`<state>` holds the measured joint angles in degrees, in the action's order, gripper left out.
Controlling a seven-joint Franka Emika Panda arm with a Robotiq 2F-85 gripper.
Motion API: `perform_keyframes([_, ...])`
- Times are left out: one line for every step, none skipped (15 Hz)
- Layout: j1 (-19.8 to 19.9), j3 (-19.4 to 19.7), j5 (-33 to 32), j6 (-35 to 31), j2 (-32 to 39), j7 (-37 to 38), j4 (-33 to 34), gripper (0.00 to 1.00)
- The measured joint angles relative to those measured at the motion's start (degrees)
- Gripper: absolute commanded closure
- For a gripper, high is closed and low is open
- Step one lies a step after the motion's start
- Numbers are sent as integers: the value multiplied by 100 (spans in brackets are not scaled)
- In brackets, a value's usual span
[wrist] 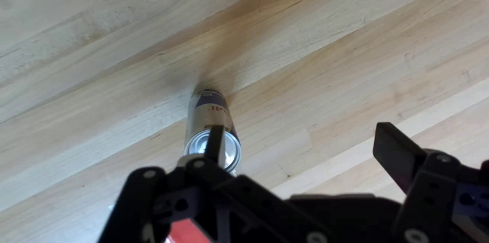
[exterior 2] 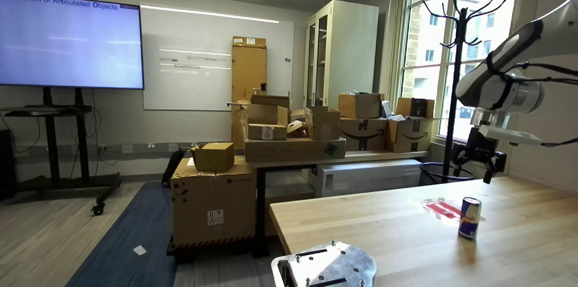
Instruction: Put the red bull can on the metal object
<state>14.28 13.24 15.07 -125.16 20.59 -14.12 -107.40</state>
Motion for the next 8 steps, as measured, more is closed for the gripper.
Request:
perform_keyframes([55,0,-5,10,127,0,107,0])
perform_keyframes([105,-1,-12,25,249,0,210,0])
perform_keyframes([146,0,-29,41,360,0,308,0])
perform_keyframes([174,-1,-51,51,460,0,397,0])
perform_keyframes([192,-3,-84,61,561,0,492,0])
perform_keyframes([205,-11,-114,81,654,0,590,0])
perform_keyframes([214,-27,-149,108,749,0,693,0])
perform_keyframes([224,-51,-178,141,842,0,800,0])
